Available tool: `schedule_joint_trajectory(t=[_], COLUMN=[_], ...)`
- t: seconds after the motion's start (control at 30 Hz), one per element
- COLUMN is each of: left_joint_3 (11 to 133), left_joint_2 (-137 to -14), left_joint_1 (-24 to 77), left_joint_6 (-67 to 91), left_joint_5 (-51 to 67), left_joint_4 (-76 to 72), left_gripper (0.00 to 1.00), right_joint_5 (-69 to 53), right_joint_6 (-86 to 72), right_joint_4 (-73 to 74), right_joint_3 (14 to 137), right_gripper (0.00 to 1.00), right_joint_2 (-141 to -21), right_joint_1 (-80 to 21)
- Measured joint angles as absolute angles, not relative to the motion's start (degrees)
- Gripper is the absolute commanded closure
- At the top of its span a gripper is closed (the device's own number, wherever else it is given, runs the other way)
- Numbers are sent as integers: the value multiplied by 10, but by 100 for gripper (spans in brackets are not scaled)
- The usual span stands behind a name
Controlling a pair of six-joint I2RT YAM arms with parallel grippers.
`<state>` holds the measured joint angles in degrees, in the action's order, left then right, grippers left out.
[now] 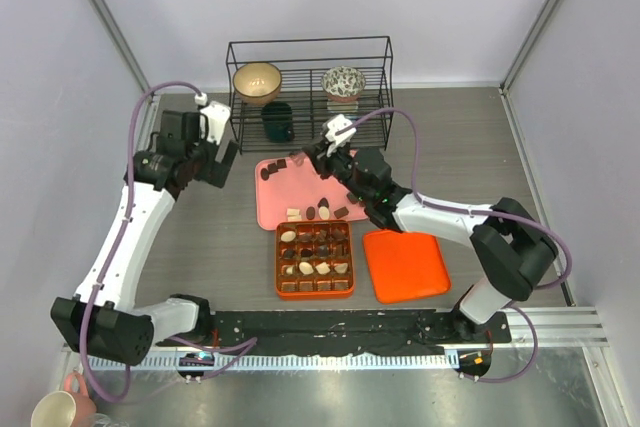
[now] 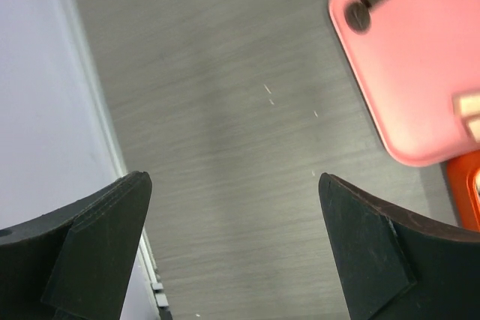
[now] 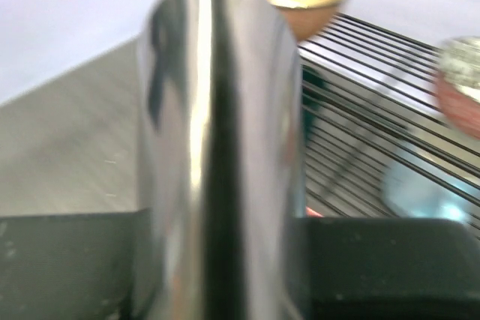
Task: Pack the chocolate
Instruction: Pick up the fake chocolate from the plate.
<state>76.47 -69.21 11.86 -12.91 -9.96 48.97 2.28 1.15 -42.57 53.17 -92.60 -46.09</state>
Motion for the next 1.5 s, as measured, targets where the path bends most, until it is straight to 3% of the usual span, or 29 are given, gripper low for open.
schedule_joint_trajectory(t=[0.23, 0.43, 0.87, 0.97, 1.1, 1.4, 1.5], left_joint_3=[654, 632, 633, 638, 641, 642, 642], left_joint_2=[-683, -685, -738, -762, -772, -777, -778], left_joint_1=[106, 104, 104, 104, 104, 104, 104], left_joint_6=[-140, -140, -140, -140, -140, -139, -139], left_joint_5=[-60, -46, -17, -14, -14, -13, -12], left_joint_4=[490, 488, 470, 467, 462, 452, 451], left_gripper=[0, 0, 0, 0, 0, 0, 0], right_joint_5=[135, 192, 107, 84, 62, 48, 48], right_joint_6=[53, 57, 16, 14, 11, 5, 5], right_joint_4=[-358, -285, -269, -284, -301, -332, -338], right_joint_3=[488, 439, 383, 383, 382, 375, 371], right_gripper=[99, 99, 93, 89, 73, 57, 56], right_joint_2=[-847, -739, -694, -710, -729, -769, -778], right_joint_1=[-449, -448, -448, -448, -448, -448, -448])
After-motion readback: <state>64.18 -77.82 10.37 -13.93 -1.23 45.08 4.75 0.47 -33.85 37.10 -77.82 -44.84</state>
